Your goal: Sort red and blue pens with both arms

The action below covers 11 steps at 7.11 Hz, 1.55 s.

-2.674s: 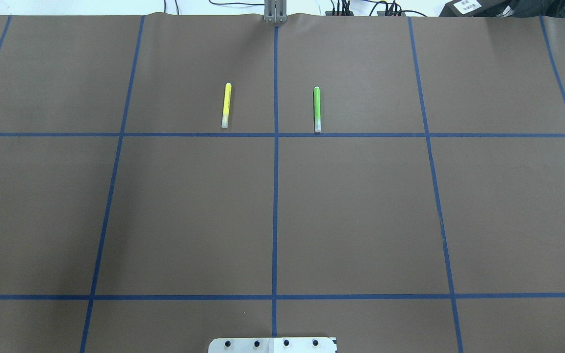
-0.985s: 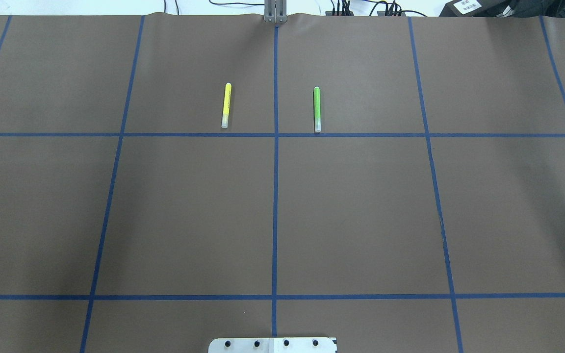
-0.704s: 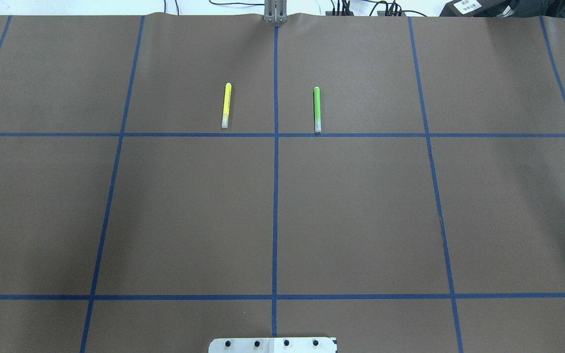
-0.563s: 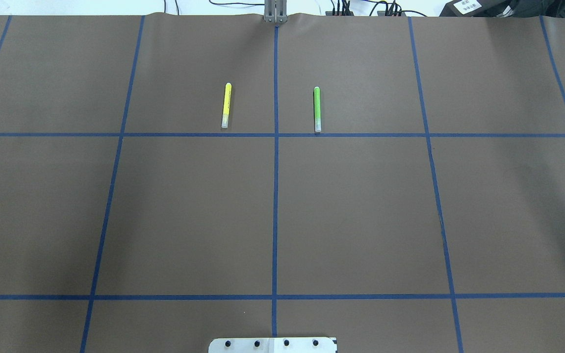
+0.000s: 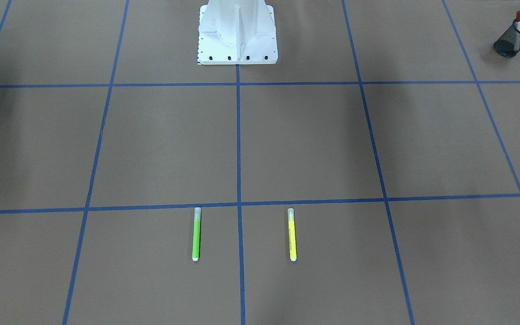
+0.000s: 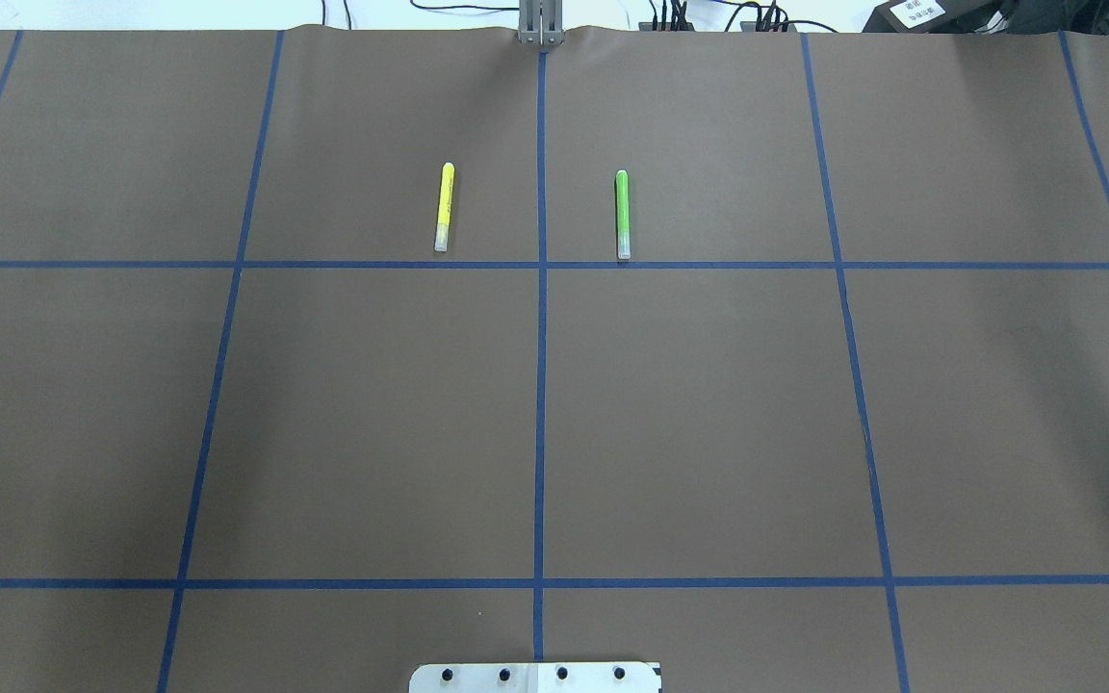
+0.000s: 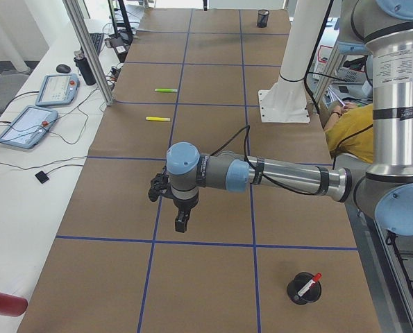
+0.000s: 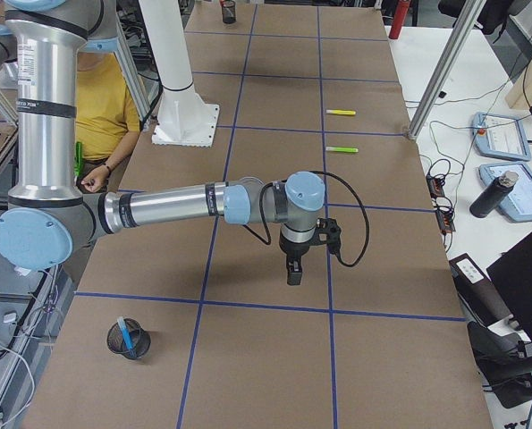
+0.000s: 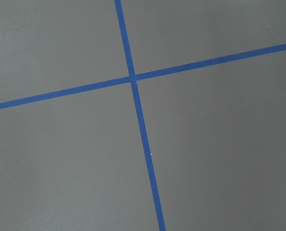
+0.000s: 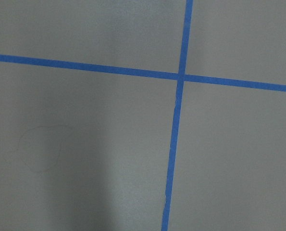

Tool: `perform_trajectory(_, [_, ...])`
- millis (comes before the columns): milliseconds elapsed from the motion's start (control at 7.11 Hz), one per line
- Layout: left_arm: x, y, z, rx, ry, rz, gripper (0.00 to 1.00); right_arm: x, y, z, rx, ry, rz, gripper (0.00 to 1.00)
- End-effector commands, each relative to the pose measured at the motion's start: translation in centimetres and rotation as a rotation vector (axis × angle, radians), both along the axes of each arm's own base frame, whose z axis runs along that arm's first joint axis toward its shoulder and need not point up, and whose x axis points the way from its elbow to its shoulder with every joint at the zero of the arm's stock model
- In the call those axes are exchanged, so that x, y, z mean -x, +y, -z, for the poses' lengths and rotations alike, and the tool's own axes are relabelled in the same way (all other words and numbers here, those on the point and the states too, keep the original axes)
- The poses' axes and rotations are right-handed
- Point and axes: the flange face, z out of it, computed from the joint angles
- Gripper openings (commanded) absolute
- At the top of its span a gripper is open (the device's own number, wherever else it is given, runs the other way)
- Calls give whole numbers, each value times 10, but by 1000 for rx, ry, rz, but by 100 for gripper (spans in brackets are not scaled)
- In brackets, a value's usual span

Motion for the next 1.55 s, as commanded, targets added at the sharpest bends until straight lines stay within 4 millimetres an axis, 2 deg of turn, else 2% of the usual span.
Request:
perform_trajectory(0, [-1, -1, 1, -3, 0, -2, 100, -4, 23, -3, -64, -3, 87, 100])
perform_trajectory(141, [-1, -1, 1, -3, 0, -2, 100, -11, 31, -11, -121, -5, 160, 100])
perform_trajectory(422, [-1, -1, 1, -2, 0, -2, 100, -12, 32, -13, -116, -6, 159, 100])
perform_trajectory(1407, [-1, -1, 3, -8, 1, -3, 100, -13, 31, -9, -125, -6, 157, 100])
